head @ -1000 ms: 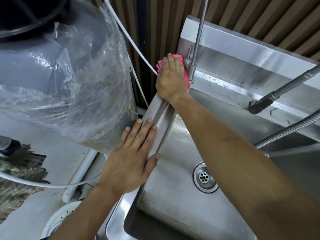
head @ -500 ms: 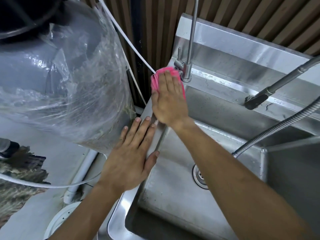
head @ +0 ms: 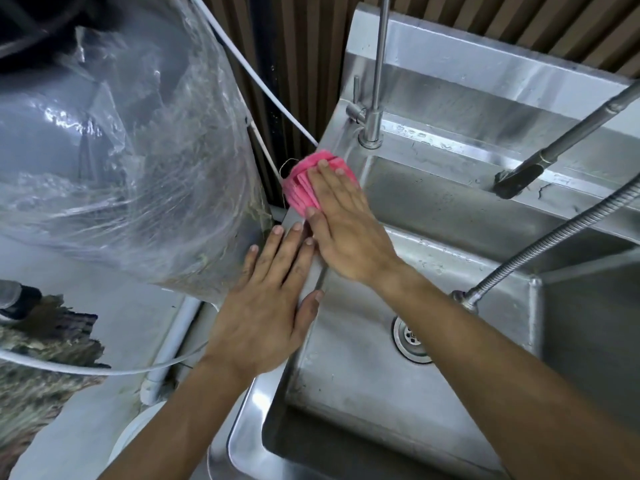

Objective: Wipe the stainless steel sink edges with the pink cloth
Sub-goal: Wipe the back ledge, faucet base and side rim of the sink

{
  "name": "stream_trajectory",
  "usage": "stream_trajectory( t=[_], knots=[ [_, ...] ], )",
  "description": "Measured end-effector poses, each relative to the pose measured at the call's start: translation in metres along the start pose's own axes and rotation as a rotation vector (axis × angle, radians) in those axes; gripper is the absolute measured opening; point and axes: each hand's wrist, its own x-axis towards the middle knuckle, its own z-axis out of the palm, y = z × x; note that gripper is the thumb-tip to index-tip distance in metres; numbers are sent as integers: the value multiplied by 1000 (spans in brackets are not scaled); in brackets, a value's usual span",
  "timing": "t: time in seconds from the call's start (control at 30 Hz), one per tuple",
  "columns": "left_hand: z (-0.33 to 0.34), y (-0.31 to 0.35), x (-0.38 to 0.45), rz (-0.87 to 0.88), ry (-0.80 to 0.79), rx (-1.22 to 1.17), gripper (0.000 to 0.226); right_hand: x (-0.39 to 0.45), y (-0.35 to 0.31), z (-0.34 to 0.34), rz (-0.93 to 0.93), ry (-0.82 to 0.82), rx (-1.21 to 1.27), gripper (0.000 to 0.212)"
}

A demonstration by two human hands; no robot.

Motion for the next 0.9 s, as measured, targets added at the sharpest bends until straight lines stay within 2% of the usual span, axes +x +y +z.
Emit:
stream_trajectory(
  t=[0.13, 0.37, 0.5, 0.6, 0.7, 0.83, 0.9],
  knots=[
    [1, 0, 0, 3, 9, -4, 66, 60, 37, -24, 16, 22, -38, 60],
    [2, -1, 1, 21, 31, 3, 66, 4, 20, -8, -47, 15, -64, 60],
    [2, 0, 2, 42, 48, 57, 65, 39, 36, -18, -144, -38, -187, 62],
    [2, 1, 4, 85, 44, 110, 65, 72, 45, -27, -68, -16, -137, 63],
    [-1, 1, 5, 148, 26, 121, 65, 60, 32, -20, 1, 52, -75, 62],
    [-4, 0, 22, 145, 9, 95, 65, 22, 20, -12, -9, 84, -7, 60],
    [-4, -1, 34, 141, 5, 101, 67, 32, 26, -17, -30, 91, 3, 57]
  ],
)
